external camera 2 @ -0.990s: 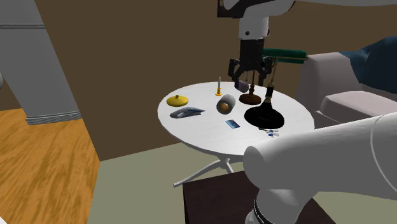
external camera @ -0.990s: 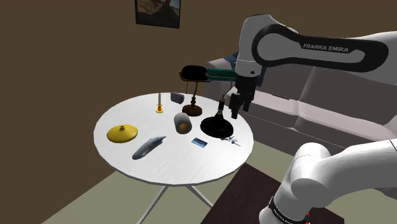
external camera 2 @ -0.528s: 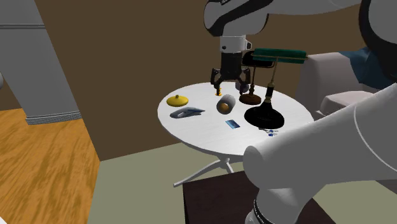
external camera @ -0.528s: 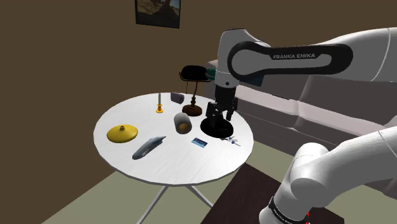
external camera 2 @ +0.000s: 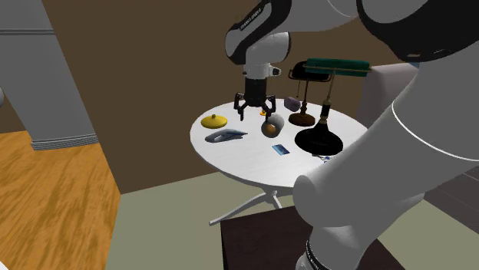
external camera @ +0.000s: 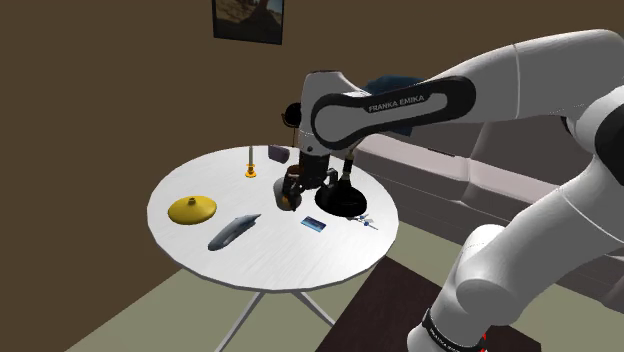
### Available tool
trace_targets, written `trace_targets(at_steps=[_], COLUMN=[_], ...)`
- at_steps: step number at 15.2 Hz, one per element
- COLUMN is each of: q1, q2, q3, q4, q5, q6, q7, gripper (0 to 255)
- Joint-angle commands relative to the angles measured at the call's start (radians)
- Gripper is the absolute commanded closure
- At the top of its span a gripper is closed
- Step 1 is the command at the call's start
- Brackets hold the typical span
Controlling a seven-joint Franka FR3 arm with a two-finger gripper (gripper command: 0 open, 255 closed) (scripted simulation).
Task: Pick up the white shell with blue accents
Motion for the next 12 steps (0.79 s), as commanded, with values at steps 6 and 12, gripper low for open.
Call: trace_targets(at_steps=[6, 12], q1=[-0.014, -0.009], q2=[0.254, 0.484], q3=[0.056, 0.066], q4=[0.128, 0.294], q5=[-0.008, -0.053], q6=[0.155, 0.243], q7=[0.223, 0.408], gripper=[0, 0])
